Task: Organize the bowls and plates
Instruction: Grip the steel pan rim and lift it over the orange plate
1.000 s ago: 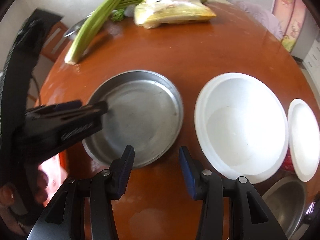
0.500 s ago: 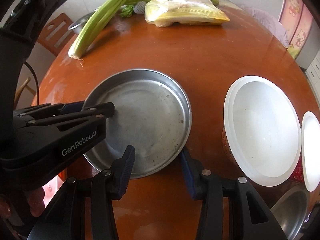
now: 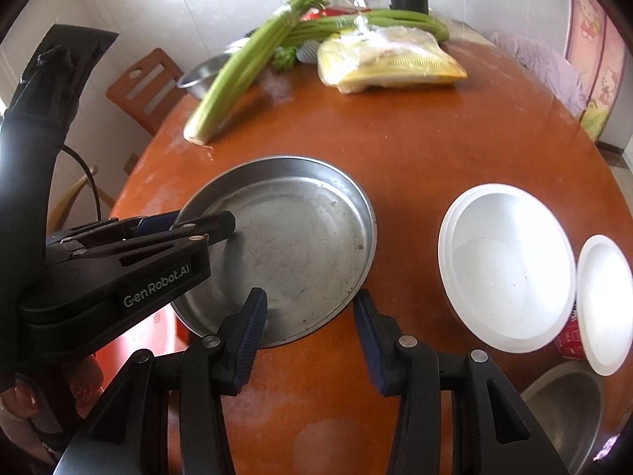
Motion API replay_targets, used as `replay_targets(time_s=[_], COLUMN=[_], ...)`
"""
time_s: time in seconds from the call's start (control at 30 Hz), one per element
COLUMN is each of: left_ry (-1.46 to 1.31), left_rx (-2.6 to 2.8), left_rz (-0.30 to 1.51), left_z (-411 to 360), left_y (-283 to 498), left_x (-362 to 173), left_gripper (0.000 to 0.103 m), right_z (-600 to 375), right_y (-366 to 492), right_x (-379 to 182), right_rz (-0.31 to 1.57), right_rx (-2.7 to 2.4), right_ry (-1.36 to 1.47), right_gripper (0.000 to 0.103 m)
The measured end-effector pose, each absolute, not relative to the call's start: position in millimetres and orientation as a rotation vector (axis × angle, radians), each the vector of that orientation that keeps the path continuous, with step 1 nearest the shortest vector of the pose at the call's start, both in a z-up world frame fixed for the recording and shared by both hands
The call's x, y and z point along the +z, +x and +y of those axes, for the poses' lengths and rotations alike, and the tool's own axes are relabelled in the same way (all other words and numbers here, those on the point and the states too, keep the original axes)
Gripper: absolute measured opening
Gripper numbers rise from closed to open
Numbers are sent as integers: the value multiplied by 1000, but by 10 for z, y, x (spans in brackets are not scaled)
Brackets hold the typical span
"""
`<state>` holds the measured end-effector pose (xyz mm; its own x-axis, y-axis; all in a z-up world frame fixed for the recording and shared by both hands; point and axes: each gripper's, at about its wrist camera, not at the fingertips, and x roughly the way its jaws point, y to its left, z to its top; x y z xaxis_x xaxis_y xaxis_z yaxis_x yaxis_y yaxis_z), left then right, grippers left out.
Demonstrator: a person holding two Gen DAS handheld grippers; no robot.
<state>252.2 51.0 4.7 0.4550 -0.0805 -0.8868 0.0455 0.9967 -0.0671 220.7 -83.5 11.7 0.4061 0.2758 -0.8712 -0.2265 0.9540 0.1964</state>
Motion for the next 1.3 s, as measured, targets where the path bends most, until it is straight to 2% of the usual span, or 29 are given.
replay_targets(time_s=[0.77,1.3], left_ry=[-79,-119], left_rx=[4,75], left_rz=[923,908], left_z=[879,1235], left_y=[1663,1264], left_x=[752,718], left_gripper=[32,32], right_z=[-555,-154], right_y=[1585,1339], right_x=[774,722], right_rz=[936,939], right_rx=[457,537], right_ry=[-5,-75], right_gripper=[47,47])
